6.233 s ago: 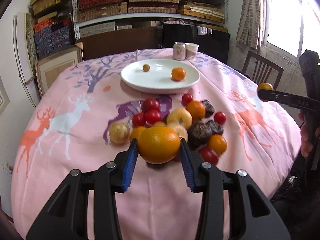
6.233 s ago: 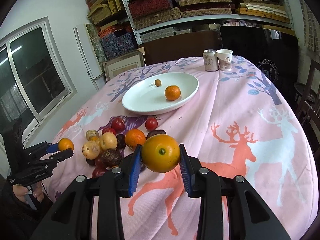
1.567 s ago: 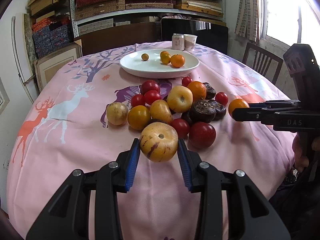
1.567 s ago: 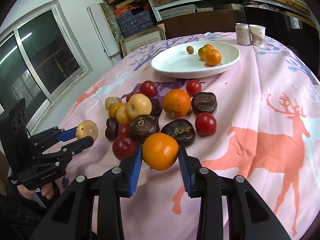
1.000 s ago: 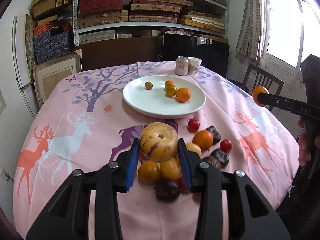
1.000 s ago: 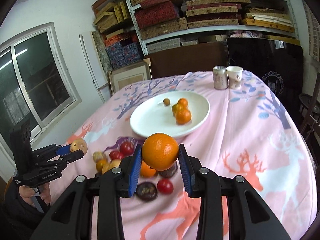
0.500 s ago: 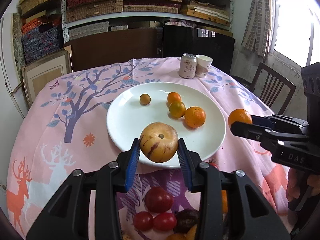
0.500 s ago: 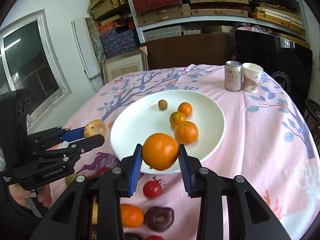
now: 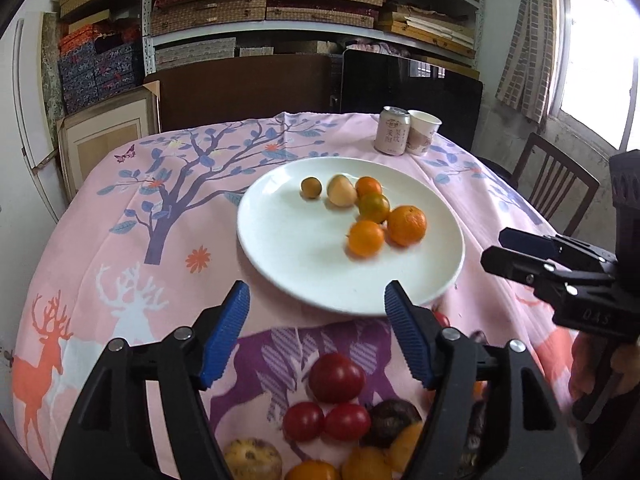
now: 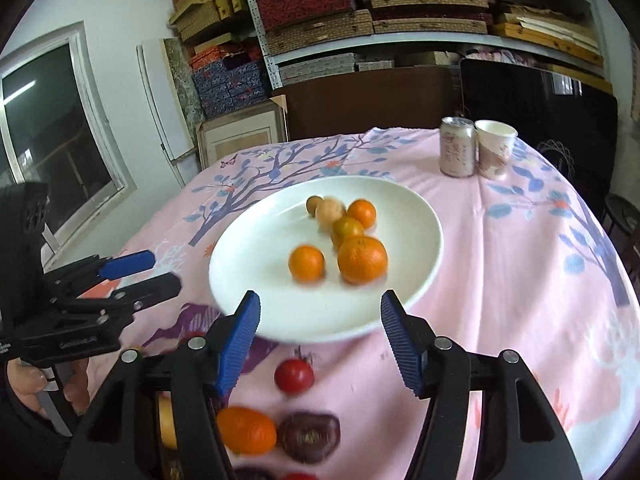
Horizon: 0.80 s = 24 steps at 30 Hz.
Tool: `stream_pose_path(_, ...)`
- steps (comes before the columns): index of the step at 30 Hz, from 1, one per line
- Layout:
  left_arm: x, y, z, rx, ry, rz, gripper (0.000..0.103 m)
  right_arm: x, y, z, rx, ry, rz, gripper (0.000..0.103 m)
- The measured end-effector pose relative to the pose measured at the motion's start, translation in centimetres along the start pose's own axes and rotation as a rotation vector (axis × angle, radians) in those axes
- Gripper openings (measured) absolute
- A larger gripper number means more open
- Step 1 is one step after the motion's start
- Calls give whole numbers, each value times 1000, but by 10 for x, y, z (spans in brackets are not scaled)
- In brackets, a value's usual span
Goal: Organize fruits
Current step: 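Carry both fruits onto the white plate and open both tools, then close the left tool on a red tomato while the right tool approaches another tomato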
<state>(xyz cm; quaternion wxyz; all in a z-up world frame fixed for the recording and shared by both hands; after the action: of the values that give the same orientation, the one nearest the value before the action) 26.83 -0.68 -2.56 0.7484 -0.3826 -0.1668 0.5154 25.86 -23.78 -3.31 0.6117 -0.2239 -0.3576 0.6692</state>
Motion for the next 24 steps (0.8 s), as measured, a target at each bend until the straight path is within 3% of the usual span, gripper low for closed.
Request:
stream_pose_path(12,-59,110,74,30,54,-145,71,-28,82,44,37,-41,-107,69)
stream_pose_path(15,-66,128,79,55,50,-167,71,-40,95,41,80,-69,-179,69)
stream_pose_path(20,-75,144,81,78,88,-161,71,-44,100,44,70,-63,-193,70)
stream_pose_path(24,-89,149,75,90,135,-166,57,-44,101,44,70,-54,-188,70)
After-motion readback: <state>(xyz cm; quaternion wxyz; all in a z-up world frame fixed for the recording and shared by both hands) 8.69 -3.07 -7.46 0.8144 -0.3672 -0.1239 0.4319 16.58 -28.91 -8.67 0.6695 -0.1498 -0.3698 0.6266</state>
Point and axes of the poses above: each gripper's, at about its wrist camera, not at the fingertips, and z roughly against the way its jaws point, x to its left, y to its underside, the point moved 2 cm from there along -z, roughly the way its jaws point, and after that the axes turned 10 degrees about y, right-handed, at the moved point
